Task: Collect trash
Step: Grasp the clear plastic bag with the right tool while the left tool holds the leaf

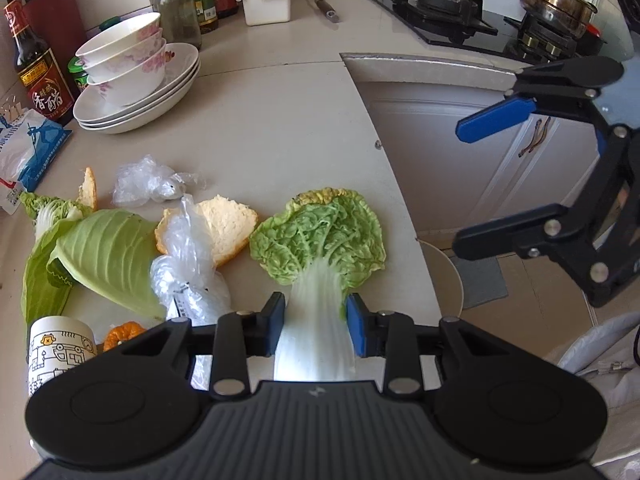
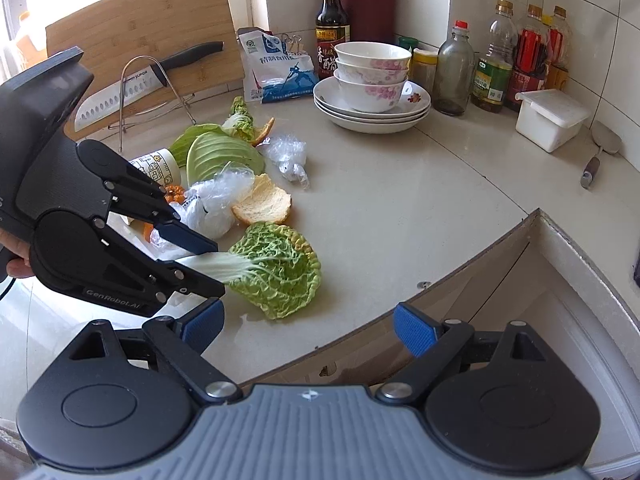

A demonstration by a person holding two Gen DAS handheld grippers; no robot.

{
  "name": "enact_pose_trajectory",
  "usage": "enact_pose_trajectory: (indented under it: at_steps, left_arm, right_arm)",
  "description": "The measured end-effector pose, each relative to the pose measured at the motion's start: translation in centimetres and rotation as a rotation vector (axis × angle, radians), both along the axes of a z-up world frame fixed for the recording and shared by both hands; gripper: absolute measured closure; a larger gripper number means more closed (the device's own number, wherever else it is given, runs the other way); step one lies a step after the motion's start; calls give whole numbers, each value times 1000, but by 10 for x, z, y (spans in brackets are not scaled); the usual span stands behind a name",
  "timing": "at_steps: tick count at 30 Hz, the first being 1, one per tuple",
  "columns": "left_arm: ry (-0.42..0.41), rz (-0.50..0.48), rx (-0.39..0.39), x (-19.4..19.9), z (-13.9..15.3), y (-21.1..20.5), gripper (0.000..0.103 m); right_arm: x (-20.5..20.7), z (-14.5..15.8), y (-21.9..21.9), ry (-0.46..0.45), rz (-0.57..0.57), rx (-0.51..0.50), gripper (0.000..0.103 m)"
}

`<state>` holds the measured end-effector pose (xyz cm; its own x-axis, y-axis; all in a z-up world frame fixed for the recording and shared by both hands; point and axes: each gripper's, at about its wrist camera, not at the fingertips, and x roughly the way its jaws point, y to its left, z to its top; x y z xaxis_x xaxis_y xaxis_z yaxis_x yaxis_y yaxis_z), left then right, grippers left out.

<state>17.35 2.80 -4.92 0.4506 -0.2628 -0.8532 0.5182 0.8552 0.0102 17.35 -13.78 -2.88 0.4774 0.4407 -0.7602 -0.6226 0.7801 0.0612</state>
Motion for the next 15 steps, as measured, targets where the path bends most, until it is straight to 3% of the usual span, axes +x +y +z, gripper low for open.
enact_pose_trajectory:
  at_steps: [15]
  left_arm:
    - [3,124,-33,-47,15,19,71]
  right_arm:
    - [26,5,64,-30,217,64,9]
